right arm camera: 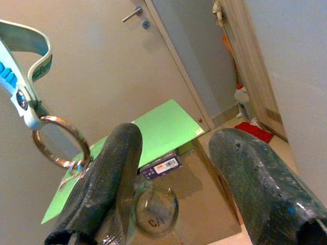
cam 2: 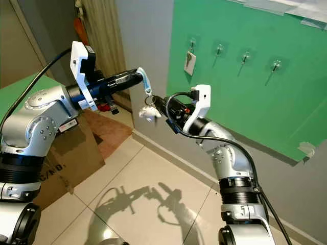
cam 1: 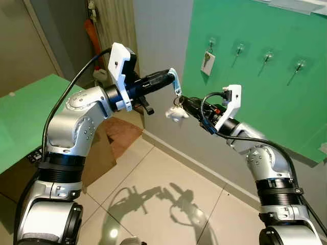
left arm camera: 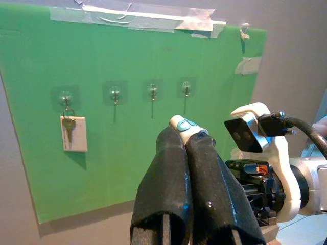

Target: Hang keys on a hook

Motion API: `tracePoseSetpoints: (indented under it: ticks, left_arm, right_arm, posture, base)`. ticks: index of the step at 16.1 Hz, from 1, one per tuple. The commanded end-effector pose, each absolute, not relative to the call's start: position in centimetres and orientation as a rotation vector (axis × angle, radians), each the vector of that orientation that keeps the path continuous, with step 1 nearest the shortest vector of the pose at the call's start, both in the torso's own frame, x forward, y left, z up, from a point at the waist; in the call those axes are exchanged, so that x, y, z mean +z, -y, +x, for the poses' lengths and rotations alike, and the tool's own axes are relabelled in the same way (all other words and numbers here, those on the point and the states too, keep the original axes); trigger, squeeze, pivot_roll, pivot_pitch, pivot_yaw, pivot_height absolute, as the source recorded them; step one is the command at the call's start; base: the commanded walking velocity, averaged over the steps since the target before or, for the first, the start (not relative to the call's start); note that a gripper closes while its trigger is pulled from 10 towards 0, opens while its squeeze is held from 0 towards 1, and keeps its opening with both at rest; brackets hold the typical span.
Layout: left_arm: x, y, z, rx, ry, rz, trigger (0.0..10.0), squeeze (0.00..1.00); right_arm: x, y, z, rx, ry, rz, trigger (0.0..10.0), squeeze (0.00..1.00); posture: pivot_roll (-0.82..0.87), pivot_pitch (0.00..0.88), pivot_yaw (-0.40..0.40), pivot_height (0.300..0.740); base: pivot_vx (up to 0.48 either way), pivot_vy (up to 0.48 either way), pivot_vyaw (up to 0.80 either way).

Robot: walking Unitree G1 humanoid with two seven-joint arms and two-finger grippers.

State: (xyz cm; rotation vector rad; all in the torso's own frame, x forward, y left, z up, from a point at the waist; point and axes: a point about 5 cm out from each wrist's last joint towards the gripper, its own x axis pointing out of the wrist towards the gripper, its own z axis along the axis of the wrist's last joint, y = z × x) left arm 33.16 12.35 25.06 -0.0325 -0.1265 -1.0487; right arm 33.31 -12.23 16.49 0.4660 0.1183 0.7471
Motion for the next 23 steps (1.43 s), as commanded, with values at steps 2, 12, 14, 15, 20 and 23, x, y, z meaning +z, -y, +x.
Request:
tracePoseSetpoints:
  ticks: [2, 12, 14, 15, 20, 23]
  left_arm:
    - [25.0, -12.5, 33.2, -1.039, 0.121, -0.015, 0.0, 0.0]
    - [24.8, -12.3, 33.1, -1.051, 0.117, -0.005, 0.0, 0.0]
    - [24.8, -12.2, 33.1, -1.055, 0.117, -0.004, 0.0, 0.0]
    - [24.7, -12.2, 33.1, -1.056, 0.117, -0.002, 0.0, 0.0]
    - [24.7, -12.2, 33.1, -1.058, 0.117, 0.004, 0.0, 0.0]
    - [24.7, -12.2, 33.1, -1.062, 0.117, 0.008, 0.0, 0.0]
  right_arm:
    - [16.5, 12.8, 33.4, 0.725, -0.126, 0.424, 10.0, 0.0]
    - [16.4, 13.3, 33.7, 0.706, -0.135, 0.374, 10.0, 1.0]
    - [16.1, 14.2, 33.8, 0.677, -0.143, 0.354, 10.0, 1.0]
    - [15.9, 14.7, 33.9, 0.655, -0.154, 0.348, 10.0, 1.0]
    - [15.8, 16.7, 34.0, 0.643, -0.173, 0.288, 10.0, 0.0]
    - [15.7, 17.5, 33.9, 0.641, -0.178, 0.268, 10.0, 0.0]
  posture:
    - [0.06, 0.0, -0.006, 0.74]
    - [0.05, 0.0, -0.005, 0.74]
    - [0.05, 0.0, -0.009, 0.74]
    - [0.05, 0.0, -0.01, 0.74]
    - [0.05, 0.0, -0.007, 0.74]
    - [0.05, 0.0, -0.004, 0.74]
  base:
    - [0.0, 0.0, 0.0]
    - [0.0, 0.0, 0.0]
    - [0.0, 0.0, 0.0]
    - [0.0, 0.0, 0.0]
    - [0.0, 0.0, 0.0]
    - [0.0, 0.0, 0.0]
